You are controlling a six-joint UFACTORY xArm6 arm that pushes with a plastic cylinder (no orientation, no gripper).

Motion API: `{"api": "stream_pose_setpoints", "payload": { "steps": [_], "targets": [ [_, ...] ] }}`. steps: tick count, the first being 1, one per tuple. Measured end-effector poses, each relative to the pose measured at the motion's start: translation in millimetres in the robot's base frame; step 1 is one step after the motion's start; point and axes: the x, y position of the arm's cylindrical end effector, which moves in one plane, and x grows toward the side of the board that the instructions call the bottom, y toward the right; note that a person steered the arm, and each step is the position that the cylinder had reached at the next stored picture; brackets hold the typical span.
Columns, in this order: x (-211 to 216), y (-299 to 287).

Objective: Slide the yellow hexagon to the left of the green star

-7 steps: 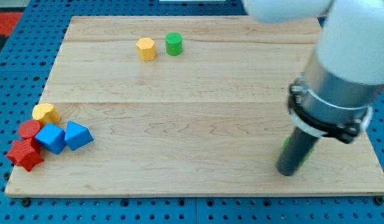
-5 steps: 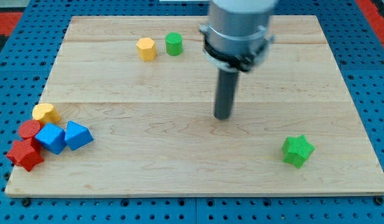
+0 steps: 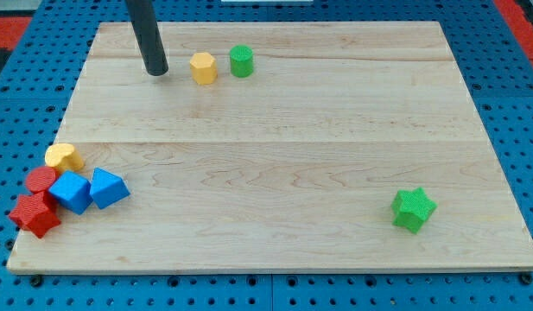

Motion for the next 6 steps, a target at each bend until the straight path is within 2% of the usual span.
{"api": "stream_pose_setpoints", "payload": {
  "steps": [1,2,4,6],
  "targets": [
    [-12.2,13.8],
    [-13.3,76.0],
    [-13.0,154.3],
    [3.9,107.0]
  ]
}}
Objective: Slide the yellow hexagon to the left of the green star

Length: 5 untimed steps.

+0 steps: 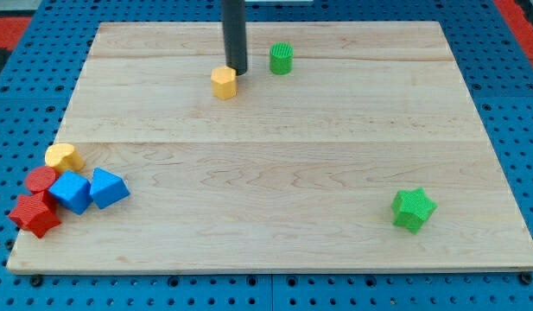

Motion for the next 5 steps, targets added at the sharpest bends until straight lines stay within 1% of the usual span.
{"api": "stream_pose_setpoints", "payload": {
  "steps": [1,2,3,4,5],
  "targets": [
    [1.8,-27.9],
    [24.9,-39.5],
    [61.8,-41.6],
    [113.8,-10.8],
    [139.6,58.9]
  ]
}}
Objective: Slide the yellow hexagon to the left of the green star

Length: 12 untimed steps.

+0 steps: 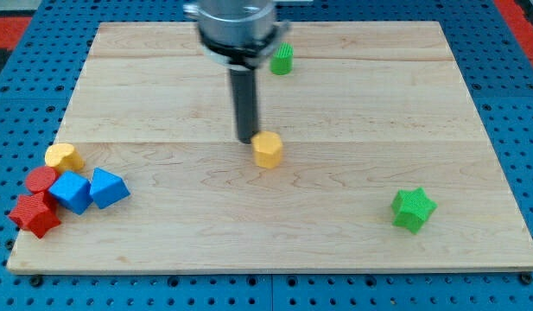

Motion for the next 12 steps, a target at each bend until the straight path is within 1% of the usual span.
{"api": "stream_pose_setpoints", "payload": {
  "steps": [1,2,4,5,7,8,9,10,11,12],
  "targets": [
    [8.0,60.7],
    [26.2,68.6],
    [0.2,2.1],
    [14.9,-23.3],
    [52.2,50.5],
    [65.4,69.1],
    [76.7,74.1],
    [96.9,79.7],
    [113.9,63.6],
    [133.5,60.3]
  ]
}}
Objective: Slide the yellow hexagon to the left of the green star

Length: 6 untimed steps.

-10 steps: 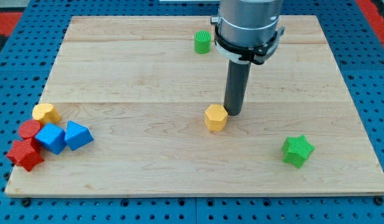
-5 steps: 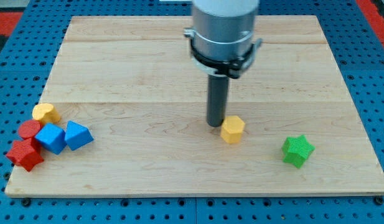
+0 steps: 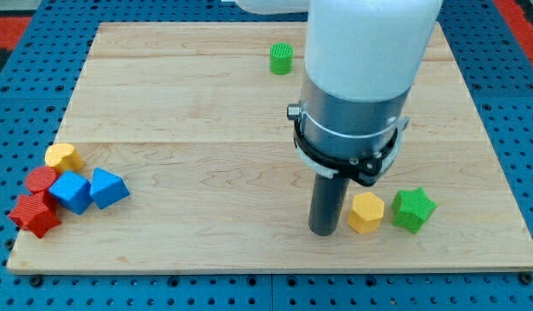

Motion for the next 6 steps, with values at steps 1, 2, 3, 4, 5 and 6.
{"api": "stream_pose_setpoints", "payload": {
  "steps": [1,2,3,4,5,6],
  "targets": [
    [2.2,14.9],
    [2.2,30.1],
    [2.2,44.0],
    [4.9,32.4],
    [-5.3,-17.1],
    [-91.4,-68.5]
  ]
}}
